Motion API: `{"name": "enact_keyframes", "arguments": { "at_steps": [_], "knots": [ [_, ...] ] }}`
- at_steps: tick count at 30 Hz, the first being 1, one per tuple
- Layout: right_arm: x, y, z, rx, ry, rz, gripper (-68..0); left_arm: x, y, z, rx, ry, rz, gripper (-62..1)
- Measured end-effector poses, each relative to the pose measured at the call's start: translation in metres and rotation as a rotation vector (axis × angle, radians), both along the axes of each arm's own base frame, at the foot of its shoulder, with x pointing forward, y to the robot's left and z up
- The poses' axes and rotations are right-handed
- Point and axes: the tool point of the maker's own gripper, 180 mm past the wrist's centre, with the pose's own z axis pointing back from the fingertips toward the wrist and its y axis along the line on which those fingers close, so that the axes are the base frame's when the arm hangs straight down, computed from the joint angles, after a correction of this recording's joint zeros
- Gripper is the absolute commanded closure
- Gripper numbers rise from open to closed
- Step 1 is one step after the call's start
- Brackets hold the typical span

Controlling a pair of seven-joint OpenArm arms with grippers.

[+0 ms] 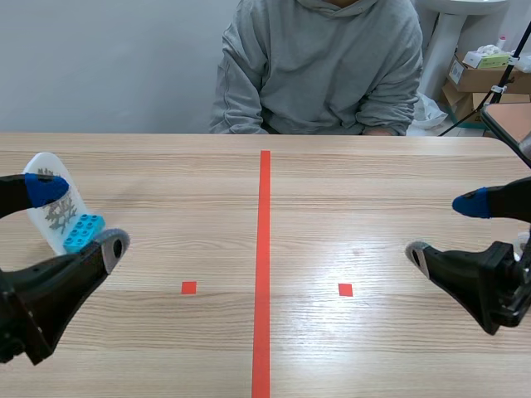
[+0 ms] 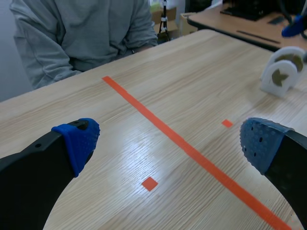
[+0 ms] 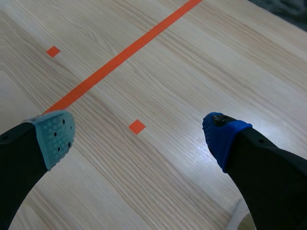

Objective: Do the leaf sorting experiment

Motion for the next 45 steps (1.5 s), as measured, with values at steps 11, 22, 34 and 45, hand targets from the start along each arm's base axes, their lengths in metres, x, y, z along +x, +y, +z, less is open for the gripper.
{"name": "enact_keyframes", "arguments": {
  "at_steps": [11, 22, 34, 45],
  "knots": [
    [-0.008, -0.012, 0.001, 0.045, 0.025, -0.051, -48.0, 0.003, 0.003, 0.005, -0.07, 0.023, 0.03, -62.3],
    [-0.008, -0.013, 0.002, 0.044, 0.023, -0.052, -46.9, 0.004, 0.004, 0.006, -0.085, 0.029, 0.036, -62.3],
    [-0.007, -0.013, 0.002, 0.045, 0.022, -0.052, -46.9, 0.004, 0.004, 0.006, -0.085, 0.029, 0.036, -62.3],
    [-0.008, -0.014, 0.001, 0.045, 0.025, -0.054, -46.9, 0.004, 0.004, 0.006, -0.085, 0.029, 0.036, -62.3]
  ]
}}
